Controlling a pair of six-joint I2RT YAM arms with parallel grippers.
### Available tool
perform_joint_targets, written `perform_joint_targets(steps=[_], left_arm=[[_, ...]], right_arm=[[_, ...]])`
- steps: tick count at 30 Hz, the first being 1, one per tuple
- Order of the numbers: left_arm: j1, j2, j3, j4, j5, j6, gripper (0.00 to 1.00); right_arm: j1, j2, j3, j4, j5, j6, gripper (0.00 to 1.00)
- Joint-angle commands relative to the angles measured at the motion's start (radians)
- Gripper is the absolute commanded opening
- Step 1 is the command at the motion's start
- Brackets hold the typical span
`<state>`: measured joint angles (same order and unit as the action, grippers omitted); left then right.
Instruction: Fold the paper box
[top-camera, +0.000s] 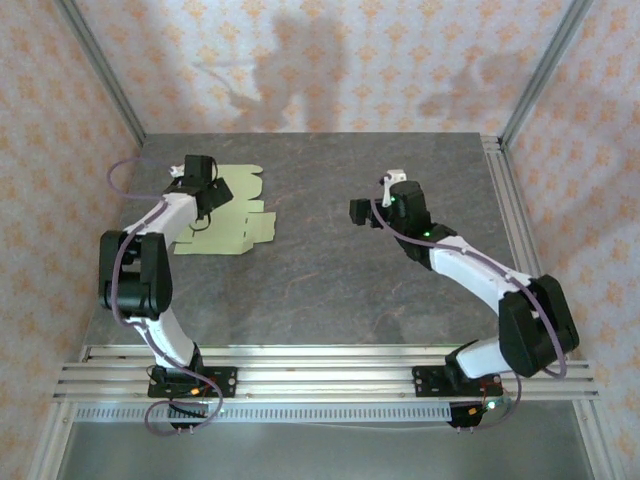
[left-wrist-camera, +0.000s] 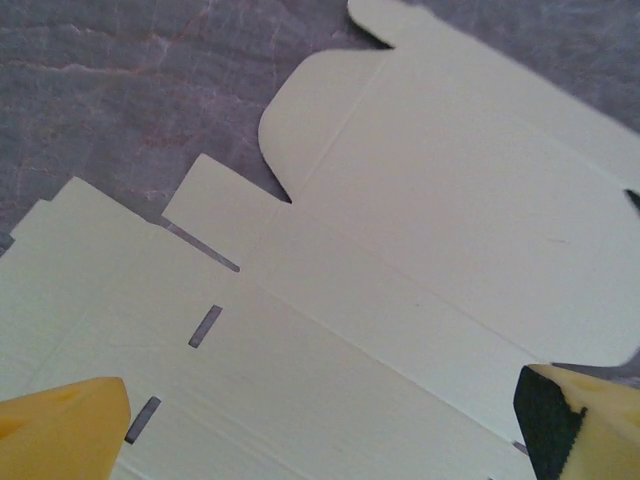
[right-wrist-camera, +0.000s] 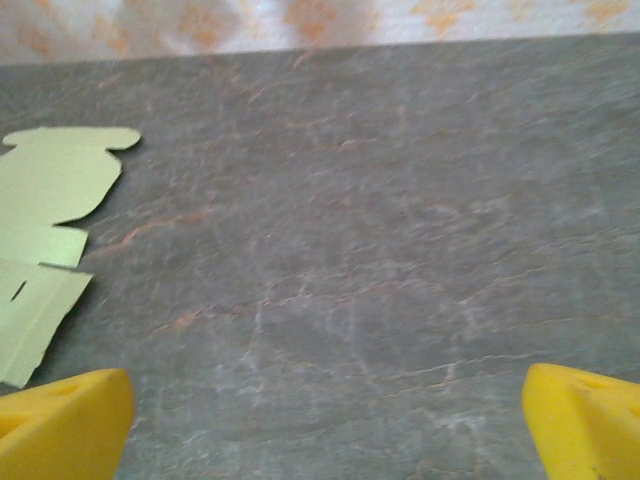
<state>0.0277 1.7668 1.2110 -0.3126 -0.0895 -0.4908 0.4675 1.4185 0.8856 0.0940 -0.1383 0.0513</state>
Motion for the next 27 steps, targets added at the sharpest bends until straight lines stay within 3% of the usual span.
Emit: perform_joint_targets(steps=[1,6,17,23,27], left_arm=[[0.008,0.042,0.049,-0.1,0.015,-0.037,1.0],[0.015,0.125,0.089,-0.133,0.059,-0.114,1.0],[0.001,0.131,-0.088,0.011,0.298,-0.328,1.0],[-0.071,0.107,-0.19,0.163,0.359,-0.528,1.0],[-0.172,0.089,-0.219,0.232,0.323,-0.674,1.0]], right_arm=[[0.011,0.035,0.043,0.025,-0.02,0.047,0.99],[0.011,0.071,0.068,0.013,-0.028,0.06,0.99],[0.011,0.081,0.062,-0.013,0.0,0.074,0.99],[0.011,0.11,0.058,-0.002,-0.006,0.12,0.99],[0.011,0.129,0.059,0.007,-0.013,0.163,0.99]])
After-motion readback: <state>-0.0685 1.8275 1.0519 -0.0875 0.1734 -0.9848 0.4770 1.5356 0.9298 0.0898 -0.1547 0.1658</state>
